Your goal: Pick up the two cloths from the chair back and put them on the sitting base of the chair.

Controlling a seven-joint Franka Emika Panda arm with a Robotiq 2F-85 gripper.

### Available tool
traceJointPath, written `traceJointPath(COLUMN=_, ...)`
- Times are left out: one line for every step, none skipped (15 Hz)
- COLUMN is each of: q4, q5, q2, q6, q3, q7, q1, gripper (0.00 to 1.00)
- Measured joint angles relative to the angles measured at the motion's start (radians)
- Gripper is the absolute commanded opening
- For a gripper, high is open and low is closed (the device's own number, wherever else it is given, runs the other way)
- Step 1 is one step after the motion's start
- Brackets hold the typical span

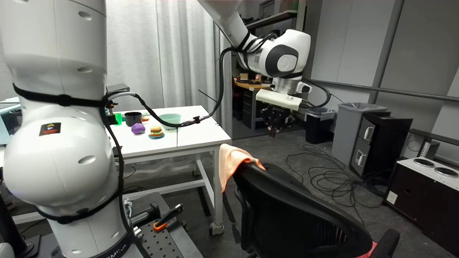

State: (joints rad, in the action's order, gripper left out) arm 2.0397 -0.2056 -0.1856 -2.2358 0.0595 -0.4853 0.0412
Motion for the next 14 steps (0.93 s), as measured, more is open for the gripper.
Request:
traceJointPath(q4=0.002, q5=-0.005, q2=-0.005, q6=0.010, q3=0.000, q7=0.000, q1=0.000, gripper=0.50)
traceJointPath(q4=0.004, q5=-0.011, q2=-0.011, q6=0.024, q3=0.001, q7=0.000, q1=0.000, gripper=0.57)
traceJointPath(q4=0.008, q5=-0.020, q2=-0.016, q6=0.040, q3=0.002, q7=0.000, q1=0.000, gripper=0.65)
traceJointPath(q4=0.013, q5=-0.026, q2=-0.021, q6=0.059, q3=0.004, q7=0.000, q1=0.000, gripper=0.72)
traceJointPath(q4=0.018, q5=-0.034, q2=-0.025, q6=0.079, q3=0.007, q7=0.000, q1=0.000, gripper=0.81)
traceJointPath(q4=0.027, q5=-0.041, q2=-0.028, q6=0.099, q3=0.010, q7=0.001, q1=0.000, gripper=0.87)
traceJointPath(q4=0.037, q5=-0.045, q2=-0.031, q6=0.118, q3=0.012, q7=0.002, q1=-0.001, gripper=0.95)
traceJointPath(q4=0.048, q5=-0.045, q2=-0.033, q6=0.136, q3=0.013, q7=0.005, q1=-0.003, gripper=0.99)
traceJointPath(q4=0.059, q5=-0.045, q2=-0.034, q6=0.151, q3=0.013, q7=0.008, q1=-0.005, gripper=1.00)
traceJointPath(q4=0.070, q5=-0.045, q2=-0.036, q6=0.164, q3=0.014, q7=0.012, q1=-0.006, gripper=1.00)
traceJointPath(q4=0.079, q5=-0.045, q2=-0.036, q6=0.182, q3=0.014, q7=0.019, q1=-0.007, gripper=1.00)
traceJointPath(q4=0.088, q5=-0.044, q2=-0.037, q6=0.200, q3=0.013, q7=0.025, q1=-0.007, gripper=1.00)
traceJointPath(q4=0.096, q5=-0.039, q2=-0.036, q6=0.216, q3=0.013, q7=0.030, q1=-0.007, gripper=1.00)
traceJointPath(q4=0.104, q5=-0.037, q2=-0.036, q6=0.227, q3=0.013, q7=0.035, q1=-0.007, gripper=1.00)
